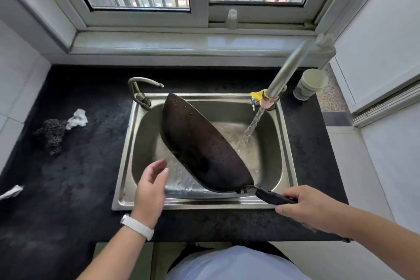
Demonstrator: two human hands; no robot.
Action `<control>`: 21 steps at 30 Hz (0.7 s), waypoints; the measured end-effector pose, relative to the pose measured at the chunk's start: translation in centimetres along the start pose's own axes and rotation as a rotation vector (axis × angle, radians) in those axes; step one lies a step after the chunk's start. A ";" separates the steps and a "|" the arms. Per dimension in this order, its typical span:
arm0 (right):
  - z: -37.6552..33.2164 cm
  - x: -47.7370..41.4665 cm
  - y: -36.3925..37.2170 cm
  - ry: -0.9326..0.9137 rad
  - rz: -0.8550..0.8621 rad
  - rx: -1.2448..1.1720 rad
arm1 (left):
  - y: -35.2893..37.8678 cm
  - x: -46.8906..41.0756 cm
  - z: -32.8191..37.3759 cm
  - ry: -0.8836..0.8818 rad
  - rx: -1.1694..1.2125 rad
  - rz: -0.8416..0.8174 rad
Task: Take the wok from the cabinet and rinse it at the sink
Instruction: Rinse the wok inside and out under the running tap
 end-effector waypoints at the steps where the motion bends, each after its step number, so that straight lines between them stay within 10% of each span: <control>1: -0.1 0.0 0.4 0.001 -0.014 -0.017 | 0.8 1.6 -0.3 -0.016 -0.009 0.005; 13: -1.3 -1.5 3.7 -0.053 -0.146 -0.166 | 14.3 11.6 -1.1 -0.234 0.002 -0.282; 21: -1.8 -1.2 4.7 -0.099 -0.228 -0.217 | 18.0 11.7 1.0 -0.187 0.460 -0.185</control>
Point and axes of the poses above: each hand's wrist, its own x-axis away from the middle knuckle, its own y-axis out of the palm, z = x × y, the point moved 10 cm from there along -x, towards the middle knuckle, and after that the axes turned 10 degrees about -x, right-handed, at the moved point
